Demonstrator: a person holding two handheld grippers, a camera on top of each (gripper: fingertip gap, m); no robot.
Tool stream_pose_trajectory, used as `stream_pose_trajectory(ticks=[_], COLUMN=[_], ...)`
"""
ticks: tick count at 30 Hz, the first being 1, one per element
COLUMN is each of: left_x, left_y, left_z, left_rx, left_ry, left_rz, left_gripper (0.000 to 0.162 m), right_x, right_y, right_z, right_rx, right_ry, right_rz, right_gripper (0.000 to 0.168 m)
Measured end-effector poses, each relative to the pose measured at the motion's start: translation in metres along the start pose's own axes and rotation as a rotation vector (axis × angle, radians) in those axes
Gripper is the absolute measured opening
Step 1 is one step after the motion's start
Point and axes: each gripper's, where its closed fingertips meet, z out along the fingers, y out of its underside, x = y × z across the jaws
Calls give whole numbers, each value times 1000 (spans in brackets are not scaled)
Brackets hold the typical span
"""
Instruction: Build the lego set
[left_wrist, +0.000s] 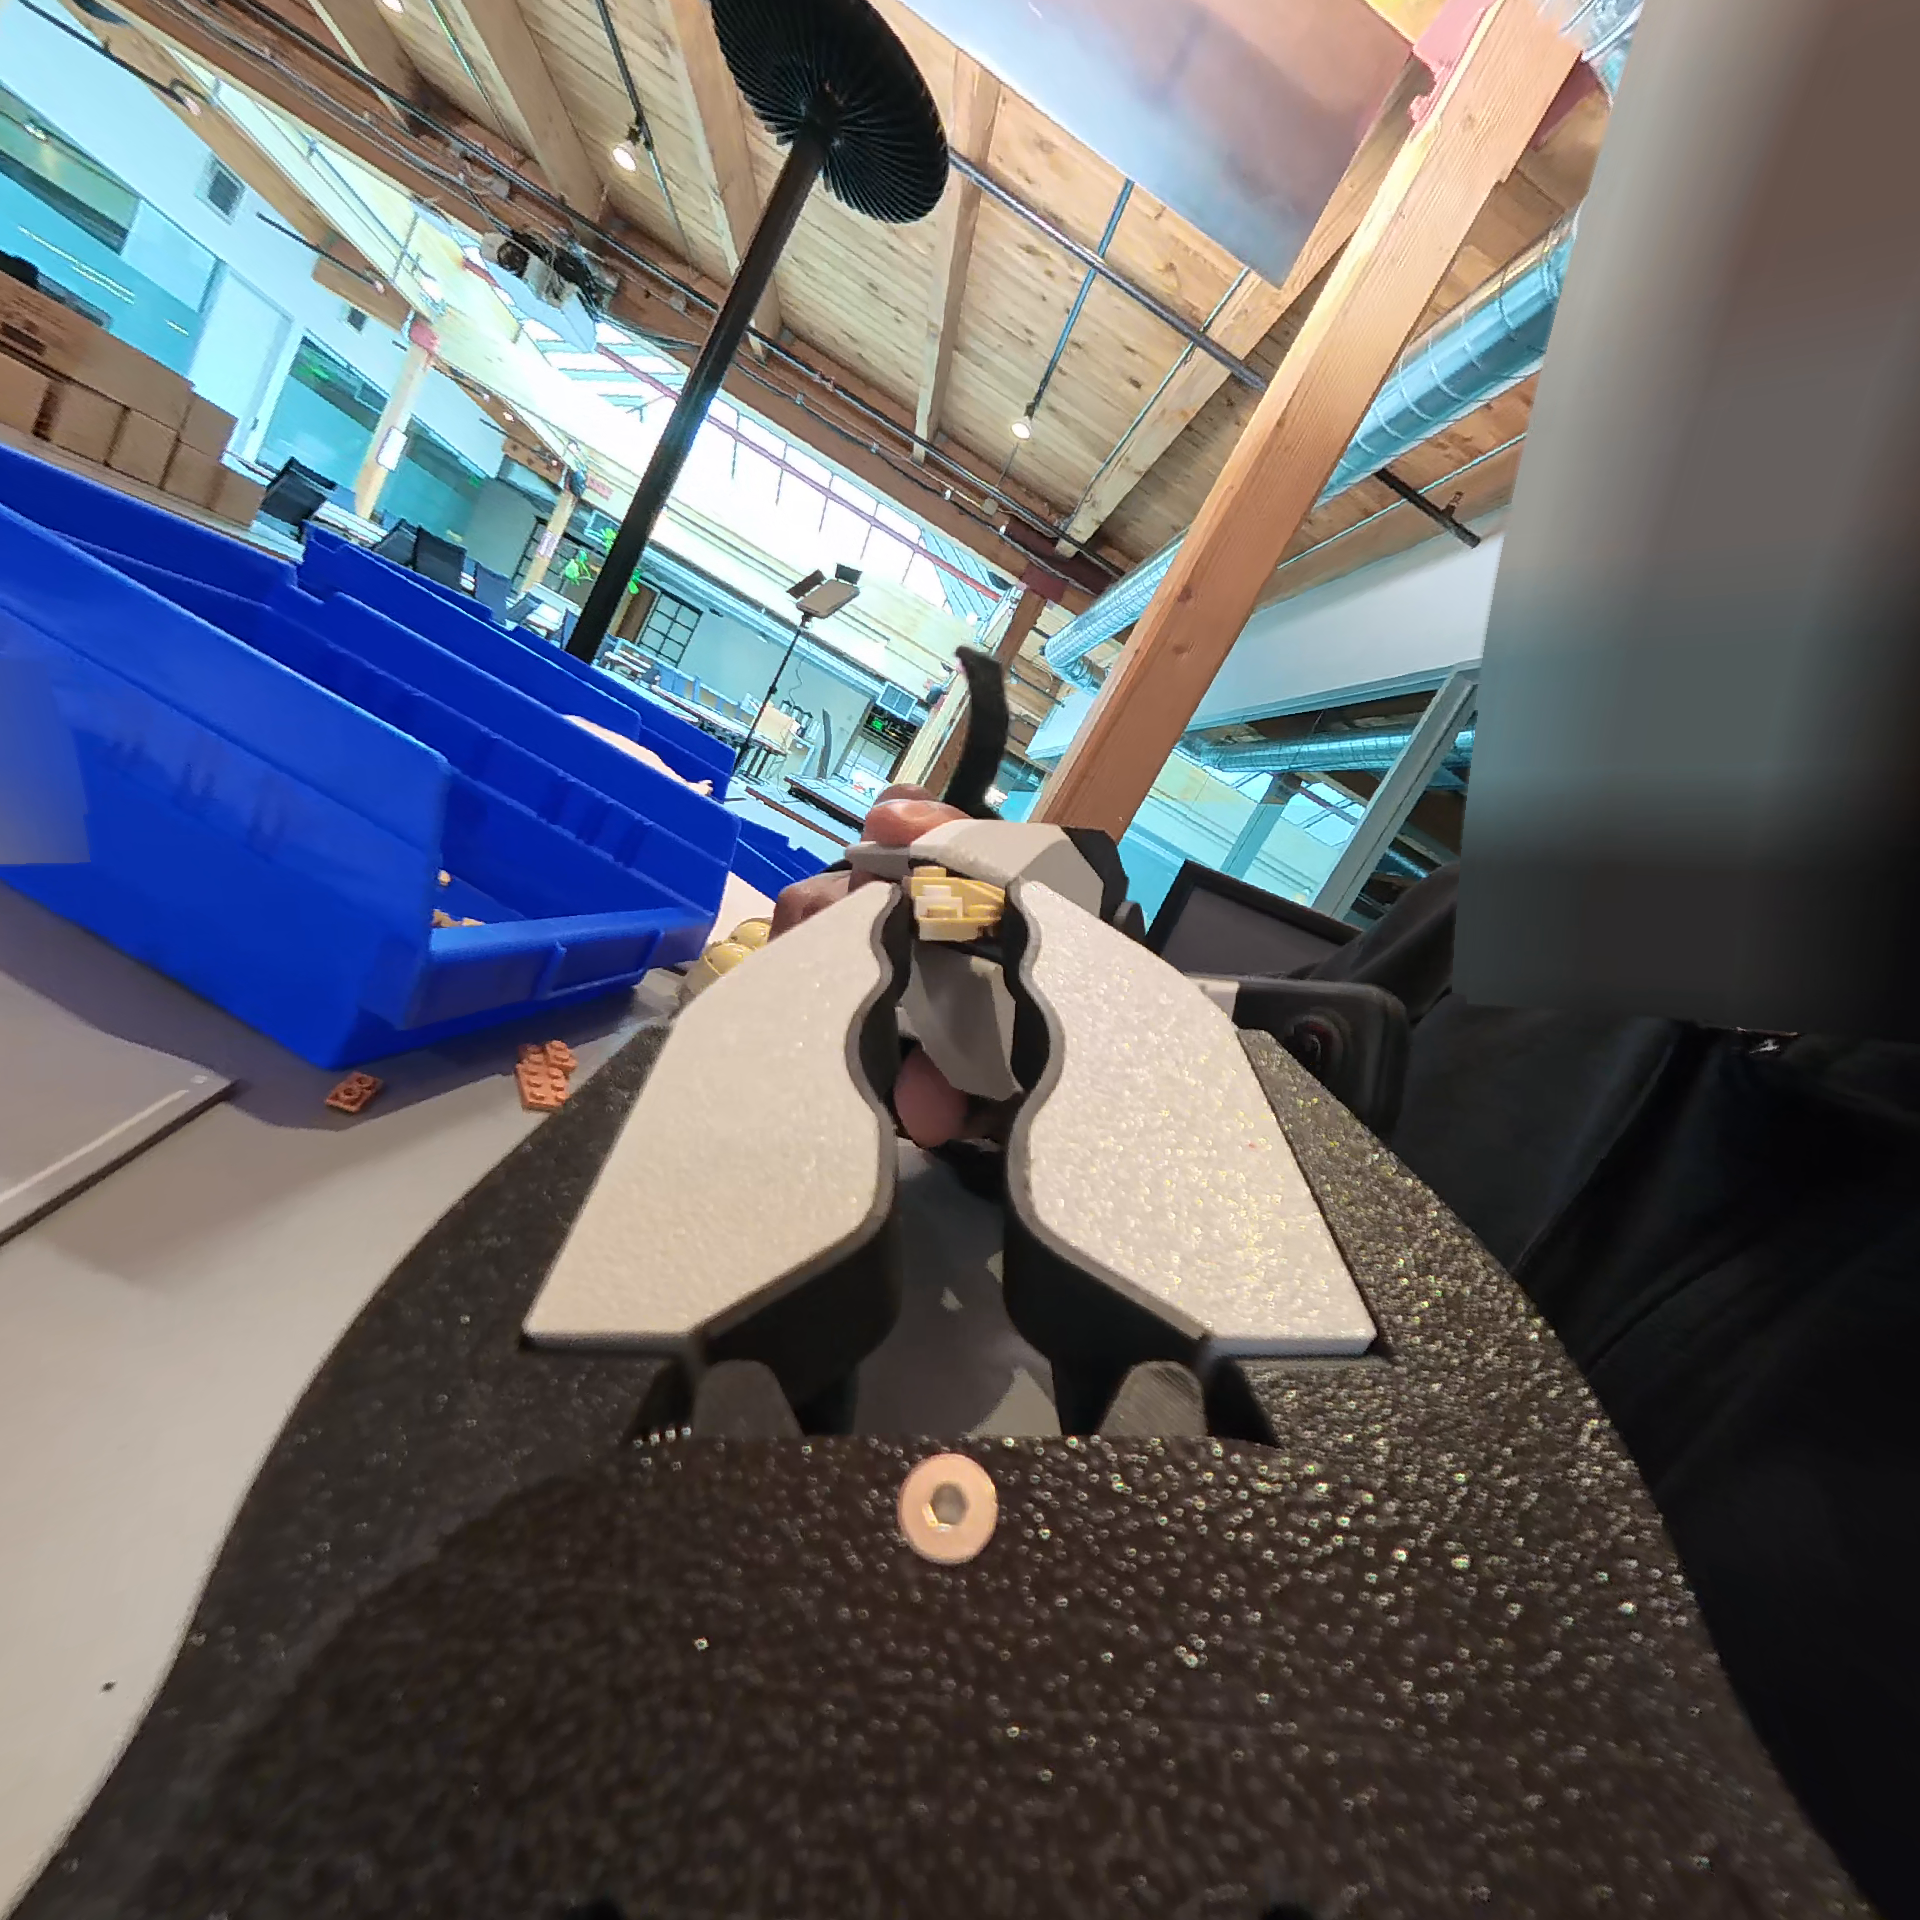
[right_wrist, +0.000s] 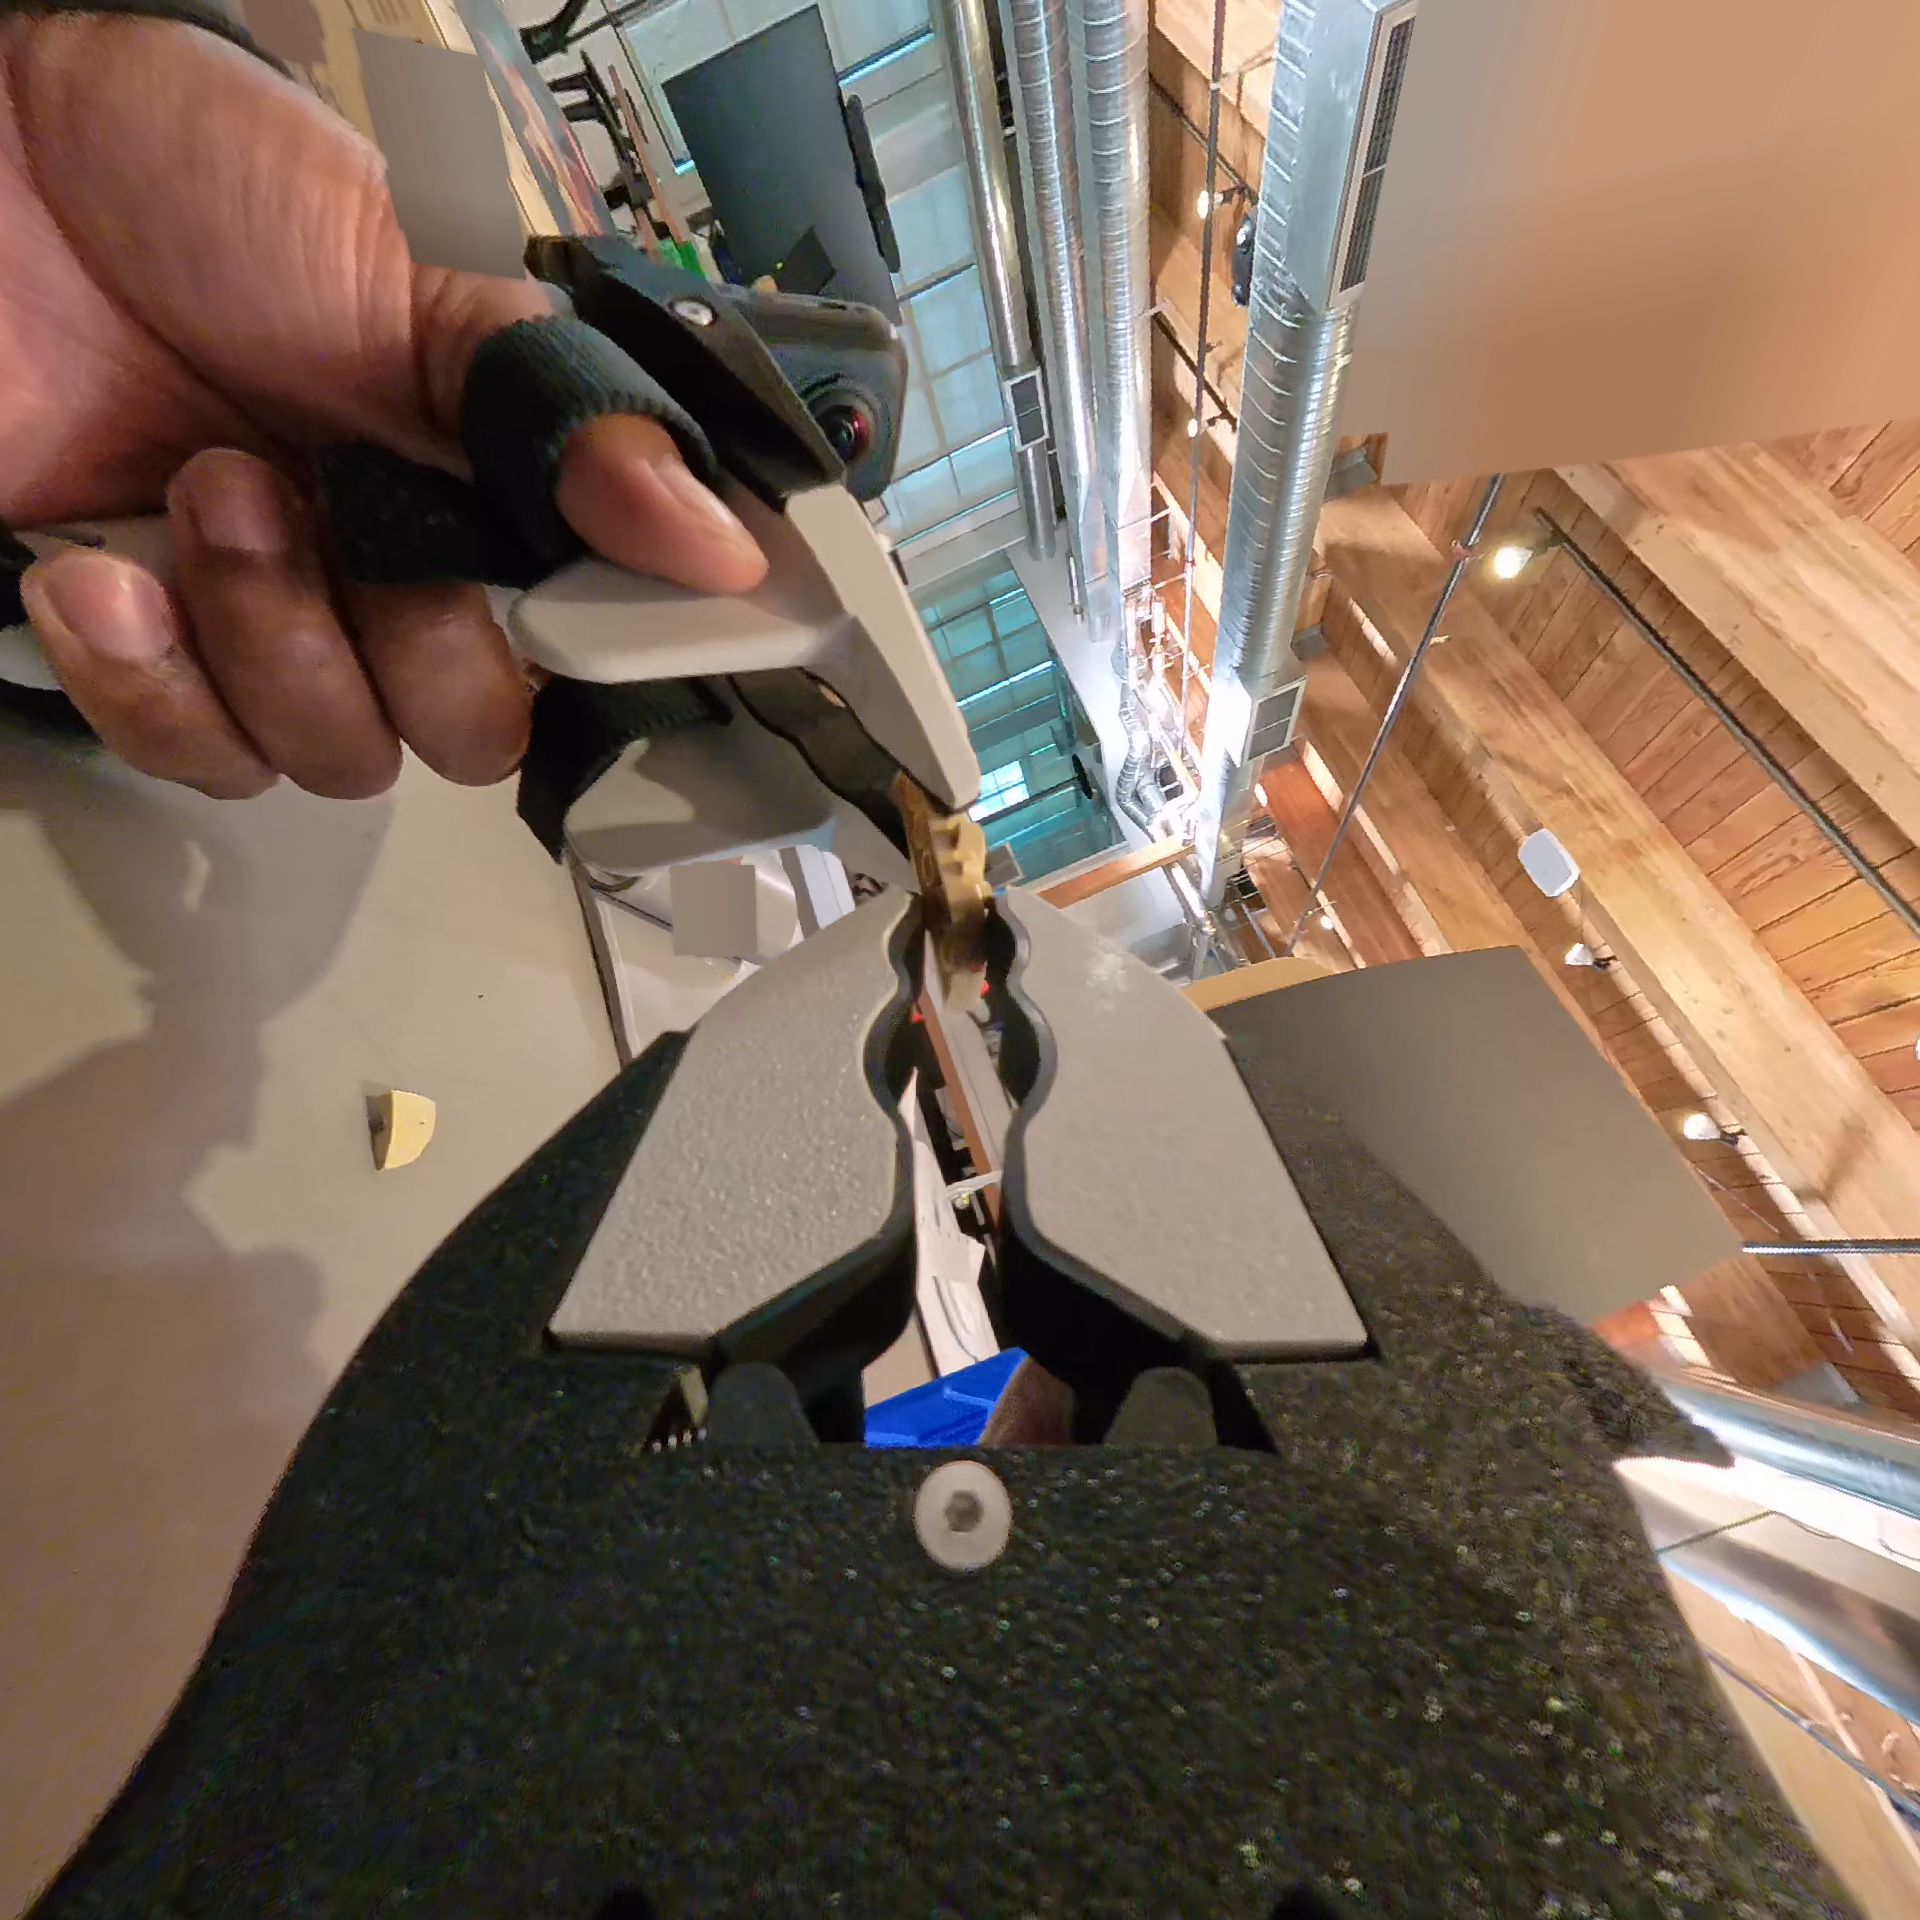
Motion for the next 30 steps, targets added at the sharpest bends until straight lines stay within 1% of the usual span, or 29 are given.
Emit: stream_pose_trajectory(ticks=[5,11,14,15,18,21,23,25,28,30], left_x=[1,-1,-3,-4,-7,-13,-16,-17,-14,-13], left_y=[2,3,4,3,0,-1,4,10,18,21], left_z=[1,1,0,0,-3,-7,-8,-7,-3,-2], left_rx=[-24,-28,-57,-60,-69,-100,-148,-196,-243,-258], left_ry=[-2,-15,-46,-58,-90,-129,-152,-160,-152,-149], left_rz=[31,32,78,102,146,193,232,270,311,328], left_gripper=[16,16,16,16,16,16,16,16,16,16], right_x=[0,-1,-4,-5,-5,-2,-3,-3,-2,-7], right_y=[0,2,4,3,2,4,10,14,18,19], right_z=[-2,-2,-2,-4,-10,-14,-14,-15,-15,-14], right_rx=[18,-6,-1,18,68,77,41,32,28,22], right_ry=[-25,-18,-21,-39,-85,-162,-234,-269,-274,-308], right_rz=[8,-14,4,25,142,387,602,766,855,873], right_gripper=[10,10,11,15,23,29,24,18,16,21])
